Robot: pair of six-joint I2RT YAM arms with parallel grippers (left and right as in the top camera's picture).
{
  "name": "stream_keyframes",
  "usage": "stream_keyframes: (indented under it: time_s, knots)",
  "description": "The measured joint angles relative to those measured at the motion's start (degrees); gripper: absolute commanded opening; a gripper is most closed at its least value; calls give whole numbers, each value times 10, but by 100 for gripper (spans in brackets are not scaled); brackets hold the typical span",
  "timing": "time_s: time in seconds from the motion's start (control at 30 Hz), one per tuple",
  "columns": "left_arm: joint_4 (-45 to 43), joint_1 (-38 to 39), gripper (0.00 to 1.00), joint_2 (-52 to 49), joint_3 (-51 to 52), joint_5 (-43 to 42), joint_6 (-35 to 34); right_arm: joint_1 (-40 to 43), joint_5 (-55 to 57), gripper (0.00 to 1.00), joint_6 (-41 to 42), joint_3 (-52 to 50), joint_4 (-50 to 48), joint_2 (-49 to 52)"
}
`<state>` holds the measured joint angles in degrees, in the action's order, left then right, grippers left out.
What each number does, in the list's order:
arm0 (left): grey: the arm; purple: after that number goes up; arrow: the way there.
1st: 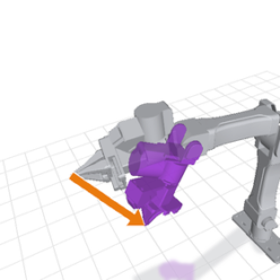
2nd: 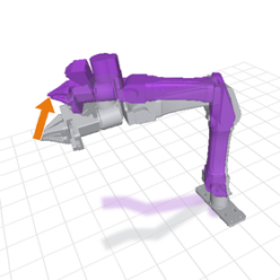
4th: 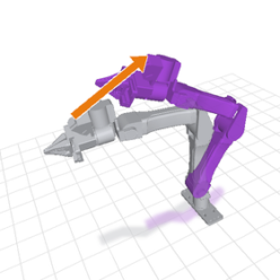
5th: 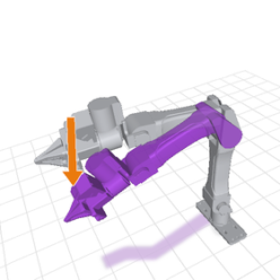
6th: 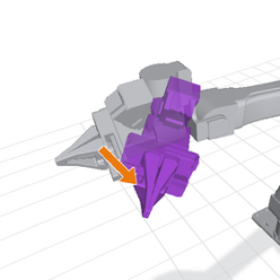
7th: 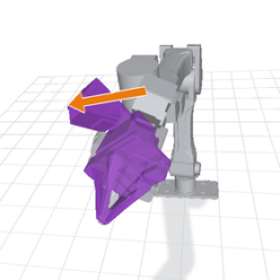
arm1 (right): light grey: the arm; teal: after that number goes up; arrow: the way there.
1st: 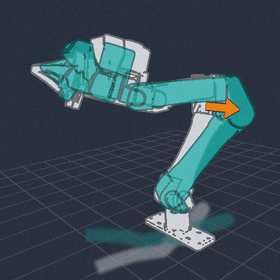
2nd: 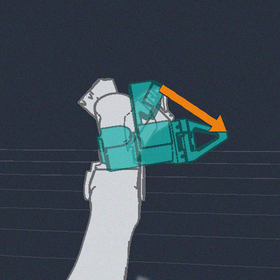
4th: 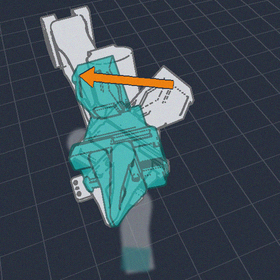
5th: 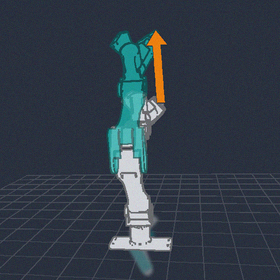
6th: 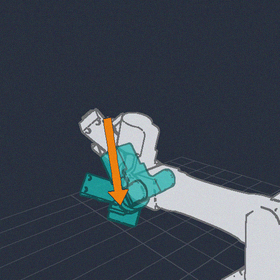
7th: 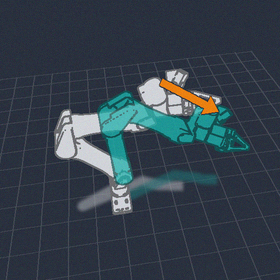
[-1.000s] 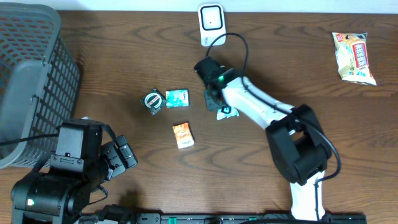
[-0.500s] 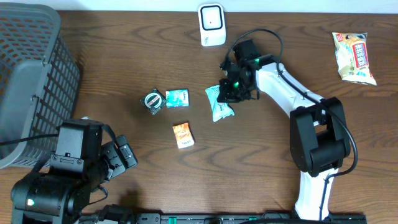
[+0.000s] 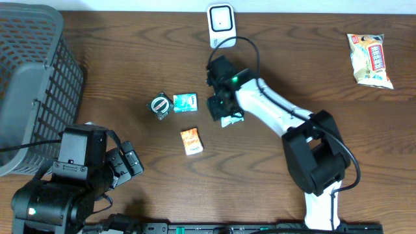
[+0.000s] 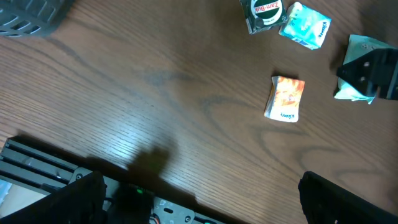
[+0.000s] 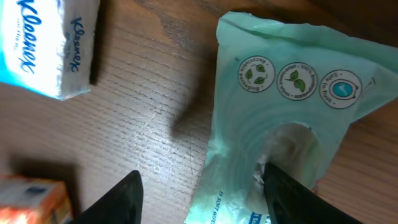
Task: Scan the item barcode
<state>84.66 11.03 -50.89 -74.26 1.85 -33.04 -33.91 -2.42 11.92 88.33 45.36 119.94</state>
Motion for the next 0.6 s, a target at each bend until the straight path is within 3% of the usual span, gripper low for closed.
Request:
stream_keyframes:
  time_s: [0.27,0.33,0.43,0.6]
  knots:
    - [0,0,98,0,0,0,0,-44,129,56,14,0,18,15]
    - [0,0,98,0,0,0,0,-45,149,52,16,0,19,23]
    - [0,0,98,0,0,0,0,-45,170,43,19,0,23,26]
    - [0,0,98,0,0,0,0,-45,190,14,23,0,27,27]
